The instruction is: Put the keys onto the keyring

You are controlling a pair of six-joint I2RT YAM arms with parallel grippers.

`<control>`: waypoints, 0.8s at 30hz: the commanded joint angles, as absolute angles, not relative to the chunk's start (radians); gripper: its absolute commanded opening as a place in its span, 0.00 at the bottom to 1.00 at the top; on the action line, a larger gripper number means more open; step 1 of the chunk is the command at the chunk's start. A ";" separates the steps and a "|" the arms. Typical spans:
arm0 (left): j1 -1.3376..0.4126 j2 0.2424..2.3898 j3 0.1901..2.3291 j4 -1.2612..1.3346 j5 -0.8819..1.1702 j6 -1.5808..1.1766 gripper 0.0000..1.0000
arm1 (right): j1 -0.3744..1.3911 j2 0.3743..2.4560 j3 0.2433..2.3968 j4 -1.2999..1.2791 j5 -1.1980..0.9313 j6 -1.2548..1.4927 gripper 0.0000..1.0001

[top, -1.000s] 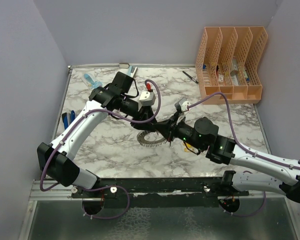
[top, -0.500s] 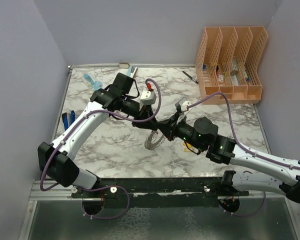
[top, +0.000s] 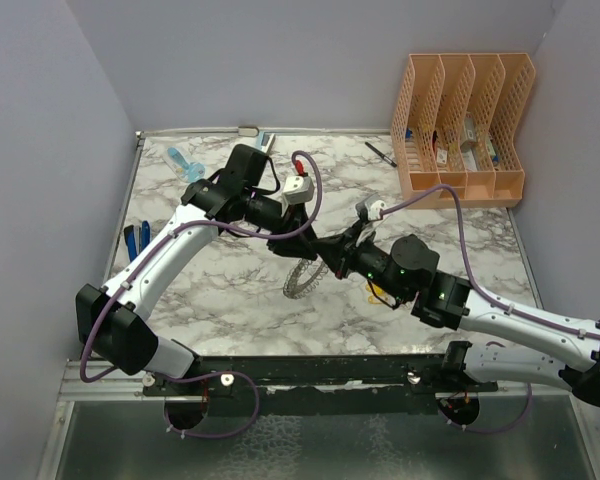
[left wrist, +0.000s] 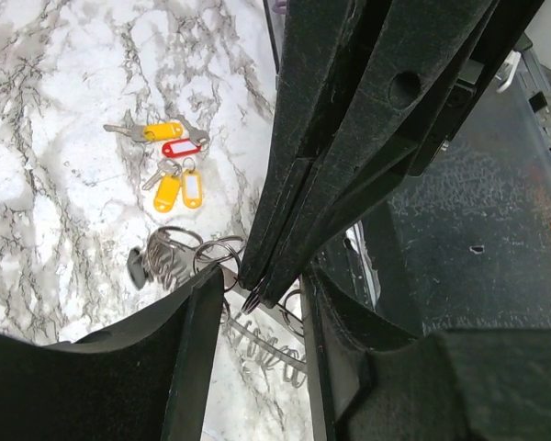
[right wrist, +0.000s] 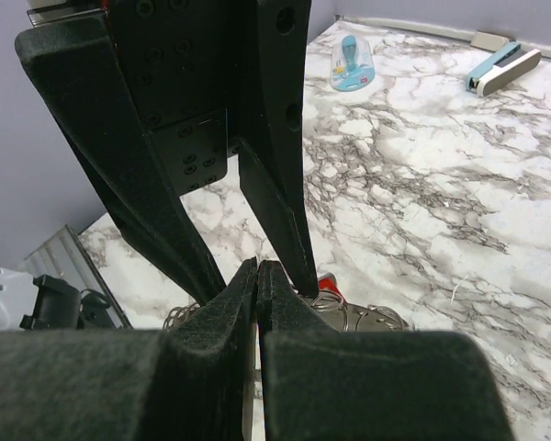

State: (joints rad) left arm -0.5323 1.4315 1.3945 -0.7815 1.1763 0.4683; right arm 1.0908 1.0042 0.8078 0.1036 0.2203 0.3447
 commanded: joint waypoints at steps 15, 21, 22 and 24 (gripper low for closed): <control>-0.539 1.435 1.450 -0.664 1.193 0.354 0.31 | 1.096 0.895 0.728 0.347 0.317 0.380 0.01; -0.540 1.441 1.449 -0.632 1.208 0.326 0.26 | 1.095 0.894 0.723 0.363 0.316 0.382 0.01; -0.539 1.443 1.450 -0.626 1.211 0.319 0.26 | 1.095 0.896 0.722 0.363 0.316 0.382 0.01; -0.539 1.445 1.456 -0.619 1.217 0.311 0.26 | 1.095 0.897 0.721 0.366 0.315 0.383 0.01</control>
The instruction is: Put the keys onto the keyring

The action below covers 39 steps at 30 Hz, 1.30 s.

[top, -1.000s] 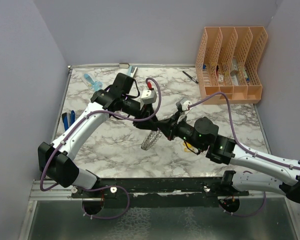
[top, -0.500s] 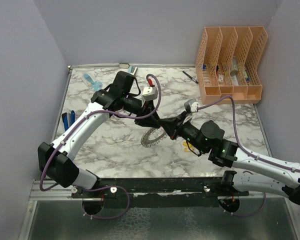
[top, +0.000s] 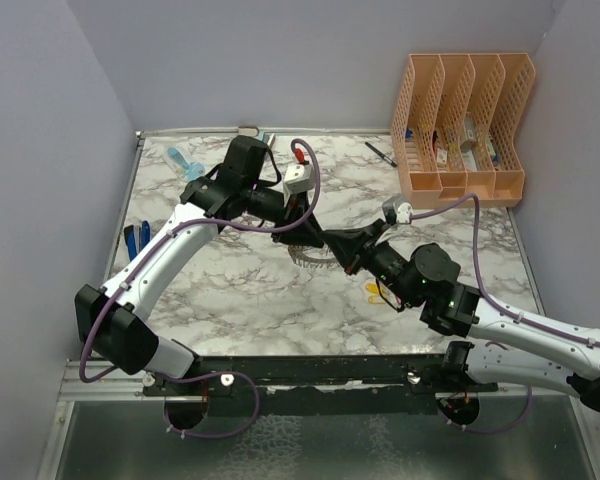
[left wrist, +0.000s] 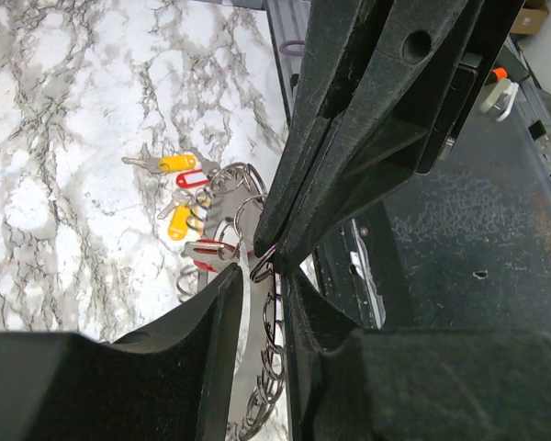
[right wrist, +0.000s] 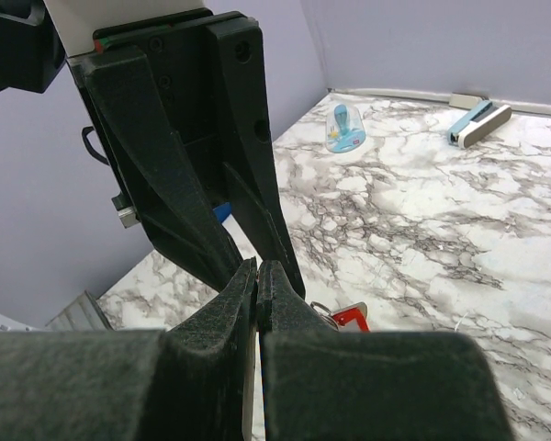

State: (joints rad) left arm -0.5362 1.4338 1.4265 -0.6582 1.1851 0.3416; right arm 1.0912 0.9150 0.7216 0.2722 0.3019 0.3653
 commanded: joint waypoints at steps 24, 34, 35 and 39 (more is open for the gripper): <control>-0.538 1.453 1.482 -0.742 1.499 0.478 0.10 | 1.095 0.877 0.686 0.396 0.300 0.398 0.01; -0.540 1.457 1.477 -0.776 1.547 0.531 0.00 | 1.096 0.868 0.681 0.380 0.293 0.405 0.01; -0.539 1.457 1.478 -0.785 1.548 0.543 0.00 | 1.095 0.866 0.680 0.378 0.294 0.406 0.01; -0.538 1.455 1.489 -0.859 1.527 0.635 0.00 | 1.095 0.865 0.692 0.345 0.304 0.411 0.04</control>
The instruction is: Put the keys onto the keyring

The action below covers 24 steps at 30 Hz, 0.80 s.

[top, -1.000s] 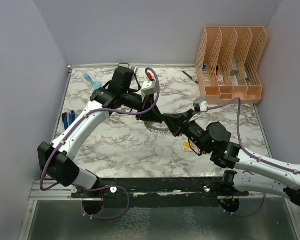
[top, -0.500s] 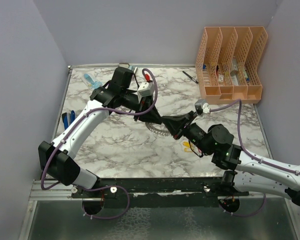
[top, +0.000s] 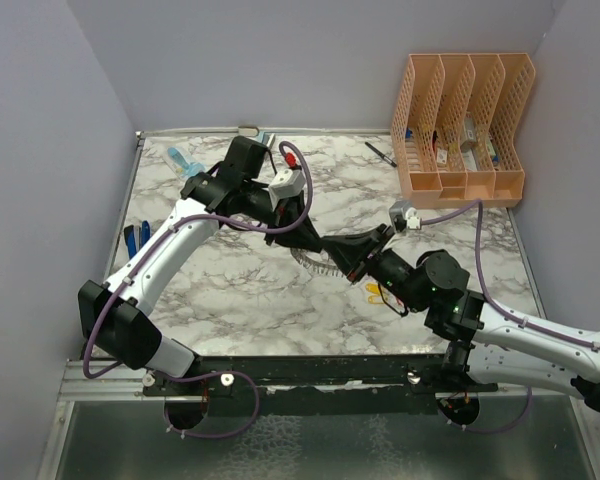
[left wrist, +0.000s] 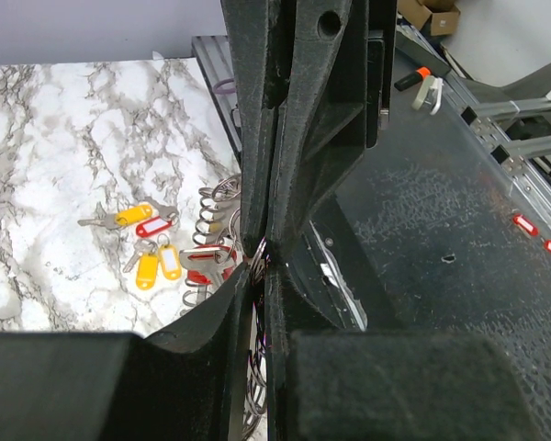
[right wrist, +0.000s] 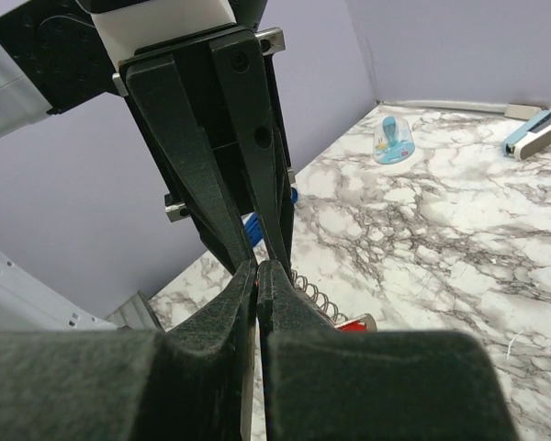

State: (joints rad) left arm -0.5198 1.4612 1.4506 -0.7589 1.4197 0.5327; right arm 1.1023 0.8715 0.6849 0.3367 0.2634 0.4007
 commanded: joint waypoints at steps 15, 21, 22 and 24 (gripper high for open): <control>-0.538 1.462 1.447 -0.929 1.465 0.743 0.00 | 1.096 0.849 0.752 0.255 0.401 0.405 0.25; -0.539 1.470 1.452 -0.993 1.462 0.828 0.00 | 1.094 0.807 0.789 0.155 0.487 0.394 0.34; -0.539 1.472 1.449 -1.001 1.460 0.840 0.00 | 1.095 0.797 0.801 0.119 0.535 0.393 0.34; -0.538 1.478 1.445 -1.015 1.458 0.864 0.00 | 1.095 0.784 0.838 0.014 0.608 0.398 0.34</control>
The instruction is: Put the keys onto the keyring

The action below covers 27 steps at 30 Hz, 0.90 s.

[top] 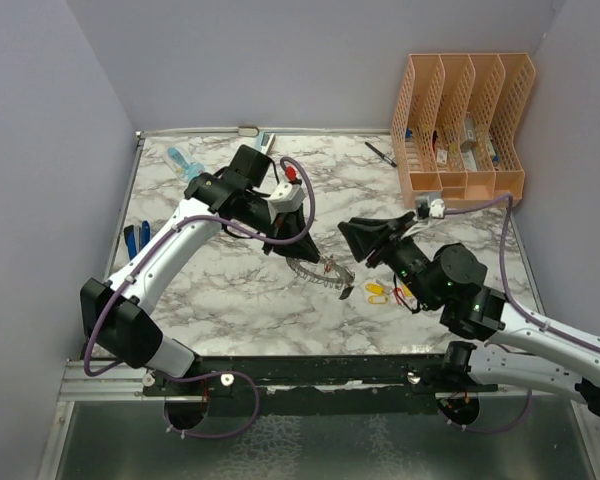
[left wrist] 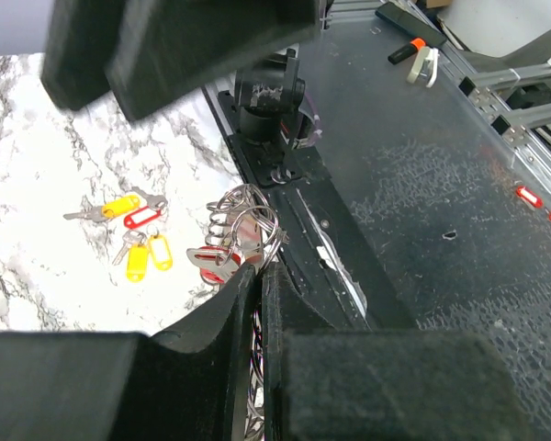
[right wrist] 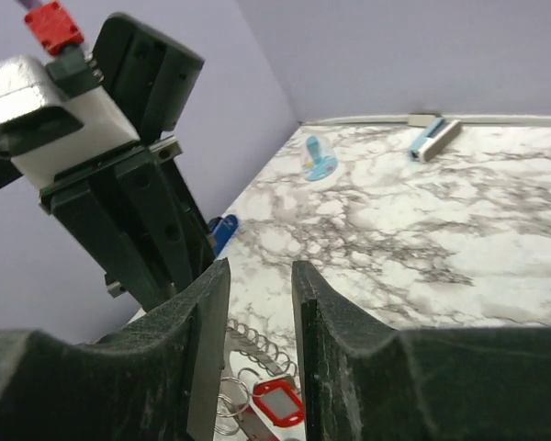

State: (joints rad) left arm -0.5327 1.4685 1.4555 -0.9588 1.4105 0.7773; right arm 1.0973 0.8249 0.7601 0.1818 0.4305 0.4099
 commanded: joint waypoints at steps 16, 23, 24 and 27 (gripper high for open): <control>-0.465 1.507 1.464 -1.003 1.437 0.838 0.00 | 1.092 0.888 0.979 -1.012 0.821 0.968 0.26; -0.418 1.457 1.380 -0.663 1.354 0.470 0.00 | 0.912 1.052 0.925 -0.915 0.630 0.815 0.29; -0.415 1.455 1.371 -0.638 1.345 0.441 0.00 | 0.874 1.063 0.924 -0.887 0.594 0.774 0.28; -0.413 1.448 1.359 -0.588 1.331 0.387 0.00 | 0.779 1.091 0.928 -0.839 0.520 0.688 0.27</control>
